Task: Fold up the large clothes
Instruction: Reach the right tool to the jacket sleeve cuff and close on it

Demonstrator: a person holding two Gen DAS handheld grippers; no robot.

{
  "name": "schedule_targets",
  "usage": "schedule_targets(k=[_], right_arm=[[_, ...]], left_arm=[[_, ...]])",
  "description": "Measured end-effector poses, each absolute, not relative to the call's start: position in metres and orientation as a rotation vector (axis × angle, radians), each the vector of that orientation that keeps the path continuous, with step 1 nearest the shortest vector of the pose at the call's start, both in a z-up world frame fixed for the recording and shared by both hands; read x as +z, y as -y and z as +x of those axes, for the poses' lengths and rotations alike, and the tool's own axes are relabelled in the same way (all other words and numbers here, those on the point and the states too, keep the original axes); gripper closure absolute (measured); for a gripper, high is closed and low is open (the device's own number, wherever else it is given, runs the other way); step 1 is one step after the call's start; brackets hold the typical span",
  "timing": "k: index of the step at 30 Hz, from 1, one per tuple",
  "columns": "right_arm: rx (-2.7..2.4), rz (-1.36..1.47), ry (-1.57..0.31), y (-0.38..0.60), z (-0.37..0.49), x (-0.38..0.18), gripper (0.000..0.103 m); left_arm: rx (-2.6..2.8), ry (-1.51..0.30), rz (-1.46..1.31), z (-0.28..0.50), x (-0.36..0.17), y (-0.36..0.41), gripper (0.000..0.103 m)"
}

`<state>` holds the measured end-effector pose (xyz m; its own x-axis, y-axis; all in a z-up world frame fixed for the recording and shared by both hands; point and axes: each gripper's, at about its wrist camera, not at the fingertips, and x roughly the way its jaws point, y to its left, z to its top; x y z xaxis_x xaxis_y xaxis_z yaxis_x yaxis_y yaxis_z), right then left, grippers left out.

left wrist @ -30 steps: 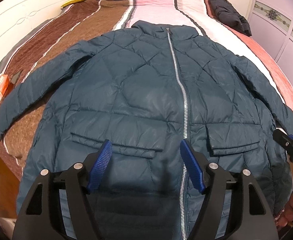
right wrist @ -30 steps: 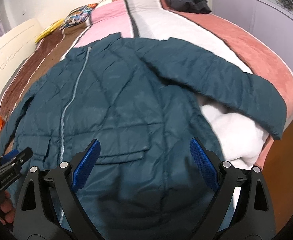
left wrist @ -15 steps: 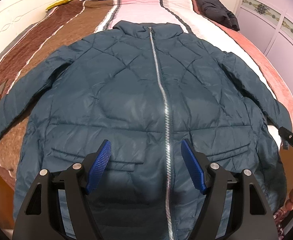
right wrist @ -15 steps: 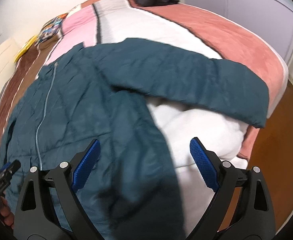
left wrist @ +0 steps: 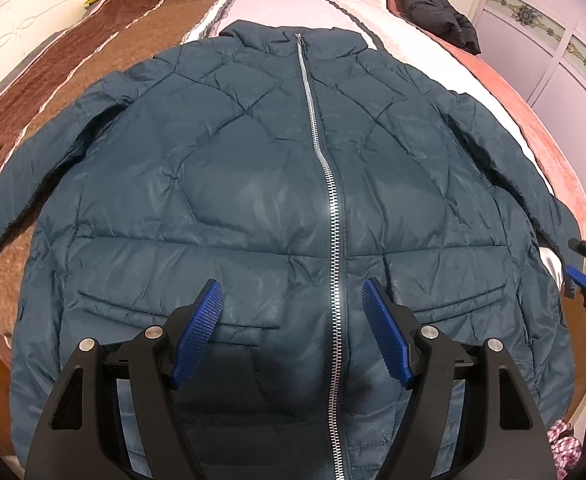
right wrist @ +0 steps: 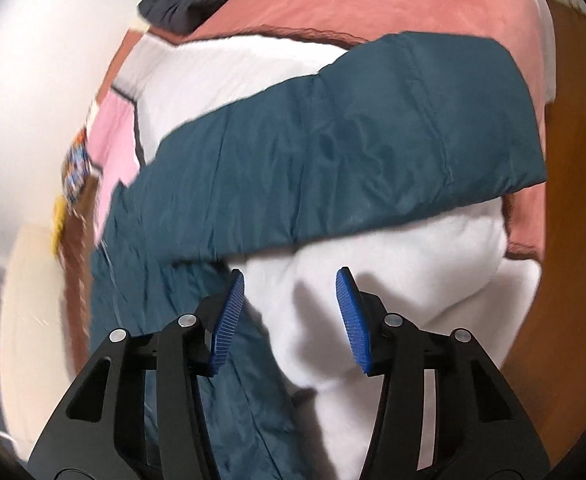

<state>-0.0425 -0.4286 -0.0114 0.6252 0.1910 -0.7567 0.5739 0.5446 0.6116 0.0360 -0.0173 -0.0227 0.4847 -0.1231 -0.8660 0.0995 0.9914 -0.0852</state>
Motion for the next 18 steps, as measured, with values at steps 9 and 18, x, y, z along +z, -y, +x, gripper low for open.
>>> schedule_targets(k=[9, 18], right_arm=[[-0.319, 1.245, -0.866, 0.454, -0.043, -0.037, 0.055], [-0.495, 1.229, -0.726, 0.485, -0.046, -0.029, 0.059]], left_arm=[[-0.134, -1.071, -0.025, 0.040, -0.028, 0.016, 0.032], [-0.140, -1.078, -0.025, 0.041, -0.031, 0.012, 0.032]])
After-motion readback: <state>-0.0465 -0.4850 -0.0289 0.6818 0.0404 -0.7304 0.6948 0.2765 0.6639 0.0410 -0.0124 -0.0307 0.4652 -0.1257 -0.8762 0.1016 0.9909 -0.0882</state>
